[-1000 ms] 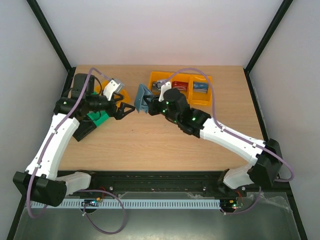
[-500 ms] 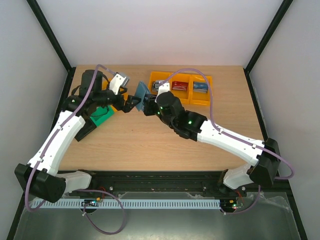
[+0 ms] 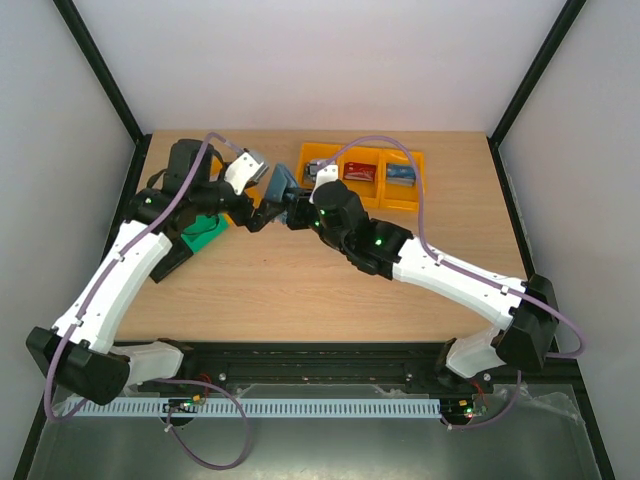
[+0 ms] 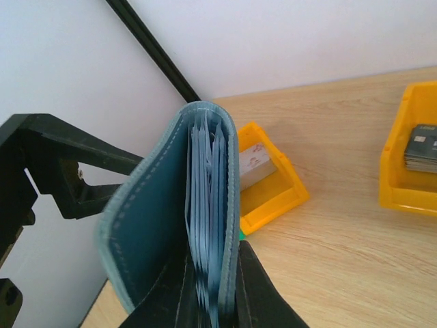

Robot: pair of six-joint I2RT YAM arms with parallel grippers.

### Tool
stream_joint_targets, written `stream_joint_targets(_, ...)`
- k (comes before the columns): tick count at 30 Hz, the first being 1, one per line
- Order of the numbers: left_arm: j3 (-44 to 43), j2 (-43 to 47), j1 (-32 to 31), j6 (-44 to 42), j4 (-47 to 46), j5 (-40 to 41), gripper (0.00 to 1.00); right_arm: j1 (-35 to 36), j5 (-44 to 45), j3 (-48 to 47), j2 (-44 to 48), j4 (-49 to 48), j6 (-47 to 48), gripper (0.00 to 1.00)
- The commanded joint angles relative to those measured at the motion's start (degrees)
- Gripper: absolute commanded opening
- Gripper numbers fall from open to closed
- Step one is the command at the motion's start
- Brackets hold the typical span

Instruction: Take the credit cards out of the card holder

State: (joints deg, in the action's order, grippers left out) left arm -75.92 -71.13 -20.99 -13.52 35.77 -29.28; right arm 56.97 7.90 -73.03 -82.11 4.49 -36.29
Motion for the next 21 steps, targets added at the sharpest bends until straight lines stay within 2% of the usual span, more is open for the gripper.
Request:
stream_joint_targets(1, -4.8, 0.7, -0.6, -6.1, 6.3, -0.2, 0.99, -1.1, -3.5, -0.6, 0.2, -4.8, -3.2, 0.01)
stream_joint_targets(5, -5.3, 0.2, -0.6, -3.9, 4.3, 3.9, 0.99, -1.1, -4.5, -0.7, 0.3, -5.8, -3.6, 0.02)
stream_joint_targets(12, -1.0, -1.0, -1.9, -2.1, -1.9, 16.8, 0.99, -1.1, -7.7, 0.0, 1.3, -7.6, -3.3, 0.02)
stream_joint_targets(17, 1.1, -0.3, -0.8, -4.0, -4.1, 24.2, 0.99, -4.4, -16.5, 2.5, 2.8, -10.8, -4.9, 0.02)
stream_joint_targets(19, 1.2, -0.1, 1.7, -3.7, -4.1, 21.9, 0.99, -5.6, -19.9, 4.0, 3.5, -12.9, -4.7, 0.02)
stream_joint_targets(21, 1.0, 0.2, 4.5, -2.9, -3.8, 16.1, 0.99, -6.5, -26.7, 4.3, 3.2, -14.7, -3.7, 0.02)
